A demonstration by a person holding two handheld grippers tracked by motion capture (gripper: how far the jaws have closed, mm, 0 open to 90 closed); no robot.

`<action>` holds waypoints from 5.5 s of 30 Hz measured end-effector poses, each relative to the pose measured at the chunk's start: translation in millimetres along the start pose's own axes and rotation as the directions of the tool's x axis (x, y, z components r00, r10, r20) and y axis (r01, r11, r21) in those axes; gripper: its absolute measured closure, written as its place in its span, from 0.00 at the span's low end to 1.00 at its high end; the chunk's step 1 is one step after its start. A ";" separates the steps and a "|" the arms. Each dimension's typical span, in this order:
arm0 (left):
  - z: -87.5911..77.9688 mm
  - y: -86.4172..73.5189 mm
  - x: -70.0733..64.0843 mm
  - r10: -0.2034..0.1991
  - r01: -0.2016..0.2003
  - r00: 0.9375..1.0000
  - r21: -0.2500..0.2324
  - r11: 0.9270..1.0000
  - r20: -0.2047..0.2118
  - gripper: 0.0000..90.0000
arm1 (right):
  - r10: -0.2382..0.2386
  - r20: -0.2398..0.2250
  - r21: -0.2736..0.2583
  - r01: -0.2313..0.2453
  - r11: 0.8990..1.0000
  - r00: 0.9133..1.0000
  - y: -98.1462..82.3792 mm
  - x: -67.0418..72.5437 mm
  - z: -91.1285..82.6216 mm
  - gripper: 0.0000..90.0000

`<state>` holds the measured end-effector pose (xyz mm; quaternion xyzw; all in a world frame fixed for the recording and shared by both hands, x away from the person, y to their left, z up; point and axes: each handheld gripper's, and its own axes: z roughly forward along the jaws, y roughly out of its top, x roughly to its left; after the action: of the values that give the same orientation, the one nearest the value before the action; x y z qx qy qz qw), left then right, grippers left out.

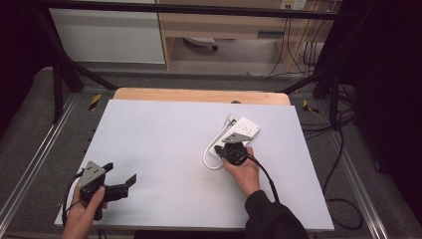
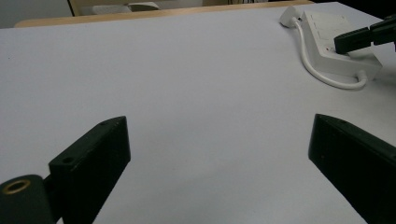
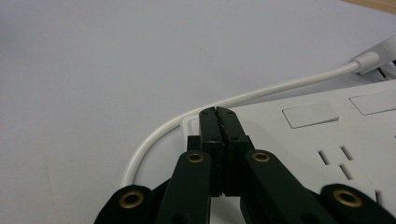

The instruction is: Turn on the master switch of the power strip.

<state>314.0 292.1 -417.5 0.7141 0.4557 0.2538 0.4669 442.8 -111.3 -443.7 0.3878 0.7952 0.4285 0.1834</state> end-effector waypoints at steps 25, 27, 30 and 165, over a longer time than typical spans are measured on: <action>0.4 -0.2 0.3 0.005 -0.005 1.000 0.005 1.000 0.003 0.06 | 0.015 -0.001 0.006 -0.015 1.000 1.000 0.8 0.8 -0.2 1.00; 0.6 -0.2 0.3 0.002 -0.002 1.000 0.004 1.000 0.004 0.06 | 0.017 -0.003 0.004 -0.017 1.000 1.000 2.1 0.8 -1.2 1.00; 0.3 -0.2 0.5 0.003 -0.003 1.000 0.004 1.000 0.003 0.06 | 0.009 -0.002 0.011 -0.009 1.000 1.000 2.7 1.4 -1.6 1.00; 0.1 -0.6 0.6 -0.001 0.001 1.000 0.008 1.000 -0.002 0.06 | 0.180 0.139 -0.256 -0.140 0.957 0.974 -46.7 -67.5 -155.1 0.07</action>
<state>314.1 292.7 -418.2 0.7153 0.4577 0.2525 0.4638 367.2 -262.7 -397.2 0.4587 0.6849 0.5038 0.2580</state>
